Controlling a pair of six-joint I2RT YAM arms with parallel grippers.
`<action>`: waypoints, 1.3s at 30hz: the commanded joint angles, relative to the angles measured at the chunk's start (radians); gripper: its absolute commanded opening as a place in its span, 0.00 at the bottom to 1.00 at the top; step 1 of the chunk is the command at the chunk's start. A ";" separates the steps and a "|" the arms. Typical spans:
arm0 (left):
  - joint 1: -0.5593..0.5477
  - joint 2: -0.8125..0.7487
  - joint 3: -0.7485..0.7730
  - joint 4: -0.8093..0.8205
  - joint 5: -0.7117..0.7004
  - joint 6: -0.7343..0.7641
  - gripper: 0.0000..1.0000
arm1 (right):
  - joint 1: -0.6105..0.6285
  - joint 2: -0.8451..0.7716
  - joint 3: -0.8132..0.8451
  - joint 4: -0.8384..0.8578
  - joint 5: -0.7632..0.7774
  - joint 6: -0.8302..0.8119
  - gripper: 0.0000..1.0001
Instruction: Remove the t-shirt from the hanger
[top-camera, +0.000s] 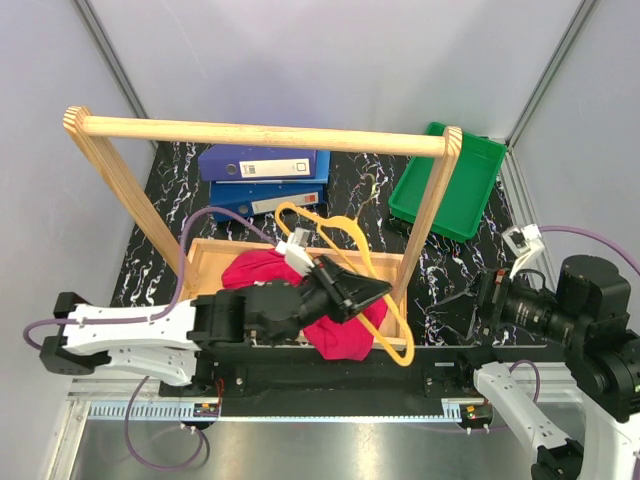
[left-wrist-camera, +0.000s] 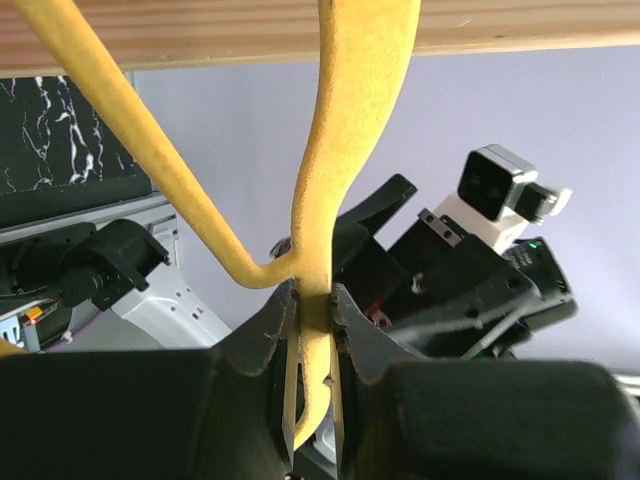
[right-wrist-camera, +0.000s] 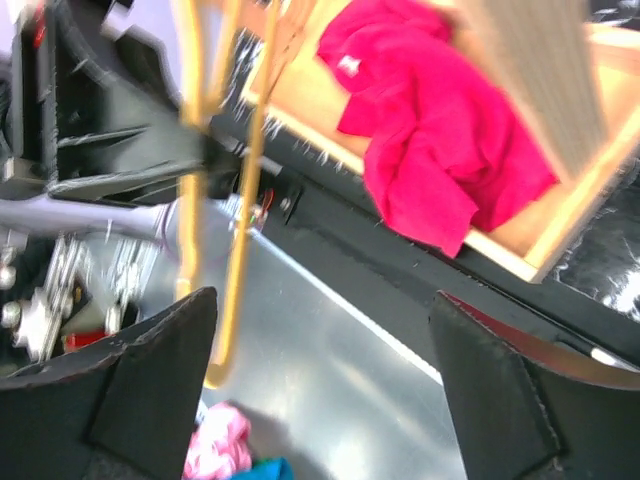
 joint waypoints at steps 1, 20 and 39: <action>-0.005 -0.131 -0.126 0.270 0.066 0.079 0.00 | 0.005 -0.038 0.033 0.013 0.233 0.106 0.96; 0.002 -0.049 0.071 0.432 0.488 0.359 0.00 | 0.005 -0.082 -0.063 0.086 0.361 0.306 0.98; 0.196 0.137 0.220 0.438 0.674 0.133 0.00 | 0.005 -0.113 -0.069 0.074 0.355 0.335 0.98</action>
